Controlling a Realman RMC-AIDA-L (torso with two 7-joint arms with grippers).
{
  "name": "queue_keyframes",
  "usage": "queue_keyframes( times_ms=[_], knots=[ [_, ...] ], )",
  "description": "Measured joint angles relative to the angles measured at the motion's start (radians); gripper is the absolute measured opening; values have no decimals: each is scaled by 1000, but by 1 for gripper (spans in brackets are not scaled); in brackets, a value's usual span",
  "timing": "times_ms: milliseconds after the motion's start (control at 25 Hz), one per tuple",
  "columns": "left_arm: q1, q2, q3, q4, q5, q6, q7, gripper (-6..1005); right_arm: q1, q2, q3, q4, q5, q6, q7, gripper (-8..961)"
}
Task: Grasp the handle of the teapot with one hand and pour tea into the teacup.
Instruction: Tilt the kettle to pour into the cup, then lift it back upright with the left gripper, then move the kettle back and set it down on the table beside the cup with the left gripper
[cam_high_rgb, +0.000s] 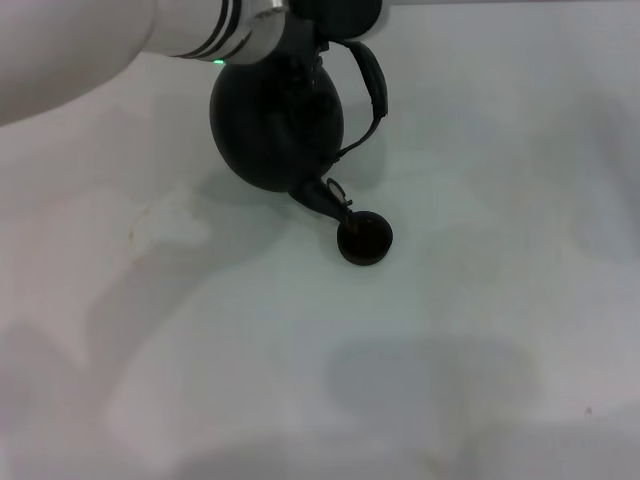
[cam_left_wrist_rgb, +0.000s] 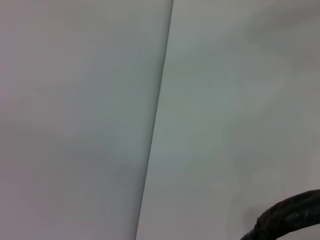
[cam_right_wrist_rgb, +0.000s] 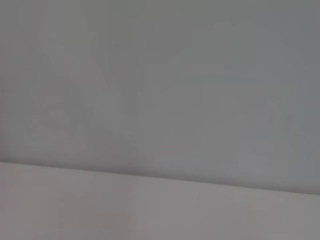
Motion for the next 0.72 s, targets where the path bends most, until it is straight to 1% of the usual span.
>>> queue_keyframes(
  times_ms=[80, 240, 280, 320, 520, 640, 720],
  knots=[
    [16, 0, -3, 11, 0, -21, -24, 107, 0, 0, 0, 0, 0, -1, 0, 846],
    [86, 0, -17, 60, 0, -88, -69, 106, 0, 0, 0, 0, 0, -3, 1, 846],
    [86, 0, -17, 60, 0, -88, -69, 106, 0, 0, 0, 0, 0, -3, 3, 846],
    [122, -1, -27, 83, 0, -111, -109, 106, 0, 0, 0, 0, 0, -3, 4, 846],
    [192, 0, -31, 115, -5, -149, -186, 106, 4, 0, 0, -1, 0, -3, 7, 845],
    [242, -1, -27, 144, -10, -161, -239, 105, 13, 0, 0, -1, 0, -11, 8, 845],
    [288, -1, -24, 178, -10, -164, -280, 105, 18, 0, 0, -2, 0, -17, 8, 845]
  ],
)
